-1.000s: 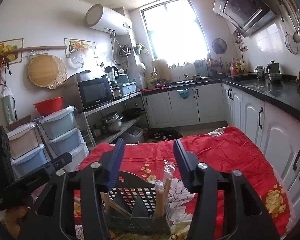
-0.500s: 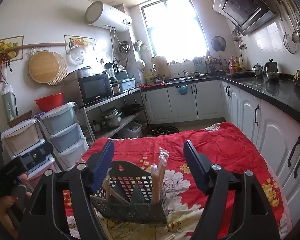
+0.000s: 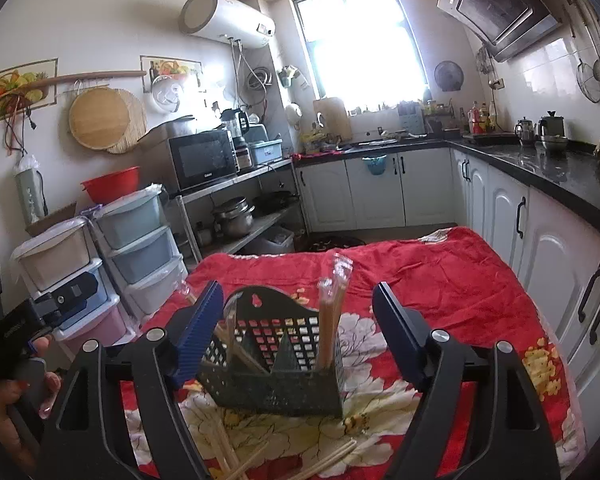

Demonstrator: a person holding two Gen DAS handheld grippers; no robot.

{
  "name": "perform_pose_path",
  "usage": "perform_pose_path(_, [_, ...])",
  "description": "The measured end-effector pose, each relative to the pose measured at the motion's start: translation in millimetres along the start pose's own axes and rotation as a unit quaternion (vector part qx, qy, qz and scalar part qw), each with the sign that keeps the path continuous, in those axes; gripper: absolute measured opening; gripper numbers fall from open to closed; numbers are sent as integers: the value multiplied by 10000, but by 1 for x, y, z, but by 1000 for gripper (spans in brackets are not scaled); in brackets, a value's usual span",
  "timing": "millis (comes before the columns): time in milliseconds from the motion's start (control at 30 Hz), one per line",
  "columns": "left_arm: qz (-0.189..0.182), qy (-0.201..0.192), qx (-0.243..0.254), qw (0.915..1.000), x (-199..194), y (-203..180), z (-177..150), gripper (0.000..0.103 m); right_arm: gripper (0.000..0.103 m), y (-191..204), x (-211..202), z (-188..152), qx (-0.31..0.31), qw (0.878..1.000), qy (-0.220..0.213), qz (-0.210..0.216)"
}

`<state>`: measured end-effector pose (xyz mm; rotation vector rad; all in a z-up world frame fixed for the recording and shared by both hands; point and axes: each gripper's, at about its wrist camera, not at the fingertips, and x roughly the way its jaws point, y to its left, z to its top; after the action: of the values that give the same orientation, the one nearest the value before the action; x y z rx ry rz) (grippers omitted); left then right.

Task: Organize utensils
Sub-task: 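Withdraw both open grippers and move them toward the remaining chopsticks on the cloth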

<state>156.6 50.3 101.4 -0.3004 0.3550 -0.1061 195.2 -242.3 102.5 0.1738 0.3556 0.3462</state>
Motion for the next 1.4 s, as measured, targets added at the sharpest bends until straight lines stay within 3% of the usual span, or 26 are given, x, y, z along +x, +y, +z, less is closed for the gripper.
perform_pose_path(533, [177, 503, 20, 9986, 4, 10, -37, 92, 76, 10, 8, -35, -145, 9978, 648, 87])
perform_pose_path(967, [68, 849, 78, 9963, 11, 6, -61, 92, 76, 10, 15, -49, -234, 9942, 1044, 64])
perform_pose_path(1400, [123, 1425, -6, 9897, 30, 10, -90, 92, 76, 0, 23, -67, -219, 9896, 1423, -56])
